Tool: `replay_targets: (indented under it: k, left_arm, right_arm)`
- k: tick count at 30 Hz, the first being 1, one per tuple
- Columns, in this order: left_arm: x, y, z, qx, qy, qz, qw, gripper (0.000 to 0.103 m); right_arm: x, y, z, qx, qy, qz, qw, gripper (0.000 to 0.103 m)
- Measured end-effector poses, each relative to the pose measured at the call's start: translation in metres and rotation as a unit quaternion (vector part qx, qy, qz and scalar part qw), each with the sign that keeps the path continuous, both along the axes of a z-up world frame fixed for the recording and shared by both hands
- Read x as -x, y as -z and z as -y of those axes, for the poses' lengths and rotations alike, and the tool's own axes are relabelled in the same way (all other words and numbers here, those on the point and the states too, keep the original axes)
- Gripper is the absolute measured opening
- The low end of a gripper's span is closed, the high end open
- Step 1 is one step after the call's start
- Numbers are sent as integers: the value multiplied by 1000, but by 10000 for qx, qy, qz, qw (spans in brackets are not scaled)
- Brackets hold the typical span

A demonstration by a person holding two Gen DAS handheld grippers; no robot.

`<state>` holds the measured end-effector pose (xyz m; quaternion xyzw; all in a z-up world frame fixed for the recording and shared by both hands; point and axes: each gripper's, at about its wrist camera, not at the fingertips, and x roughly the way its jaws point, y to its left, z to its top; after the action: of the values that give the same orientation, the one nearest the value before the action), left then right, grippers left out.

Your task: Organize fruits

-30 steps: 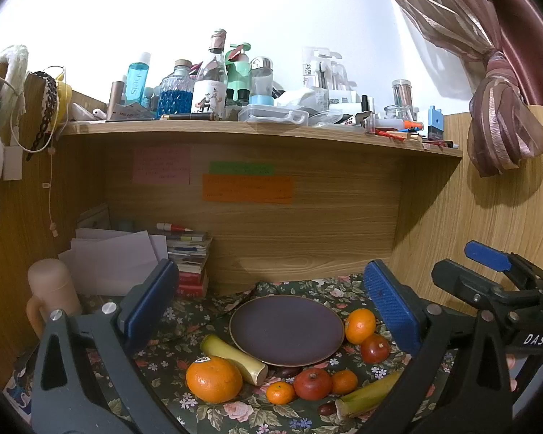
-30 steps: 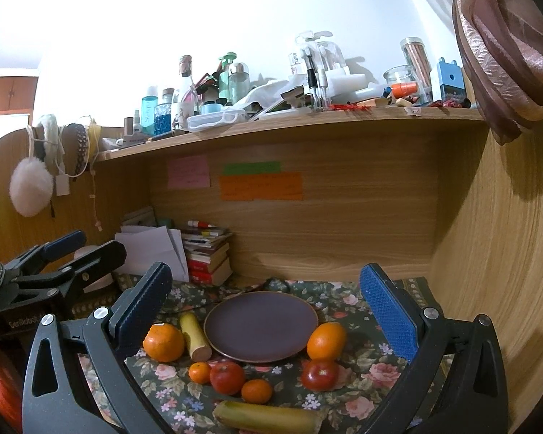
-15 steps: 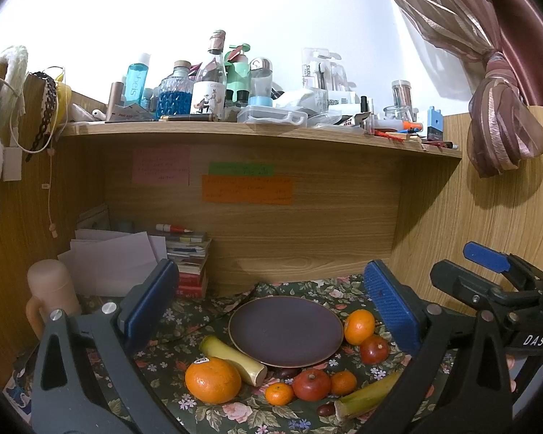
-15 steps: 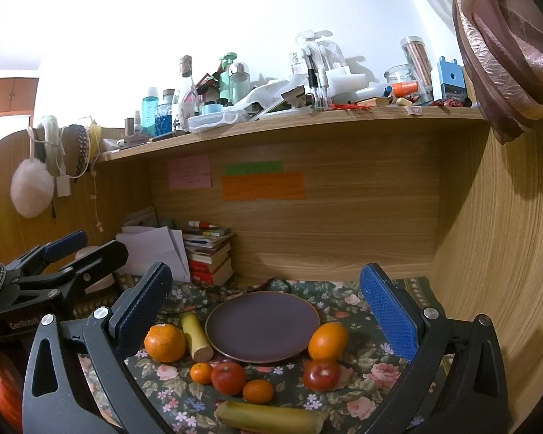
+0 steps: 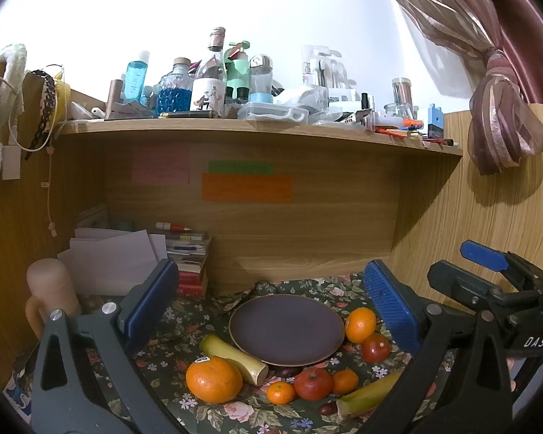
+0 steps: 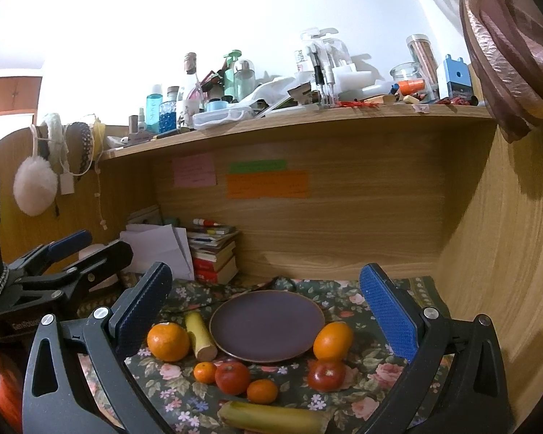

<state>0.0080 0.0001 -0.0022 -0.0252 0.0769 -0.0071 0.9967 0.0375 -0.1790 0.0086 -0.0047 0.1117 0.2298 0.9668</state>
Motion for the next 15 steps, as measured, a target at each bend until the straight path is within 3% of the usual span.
replay_targets:
  k: [5,9,15]
  left_arm:
    - [-8,4,-4,21,91,-160,9998,103]
    - [-15,8,-11,43,51,-297,9995,91]
    - [-37,24,-30,97,-7,-786,9969,79]
  right_arm:
    - [-4,2,-1,60,3,-27,10000,103]
    - [-10,5,0,151,8,-95,9998,102]
    - [-28,17,1,424,38,-432,9982,89]
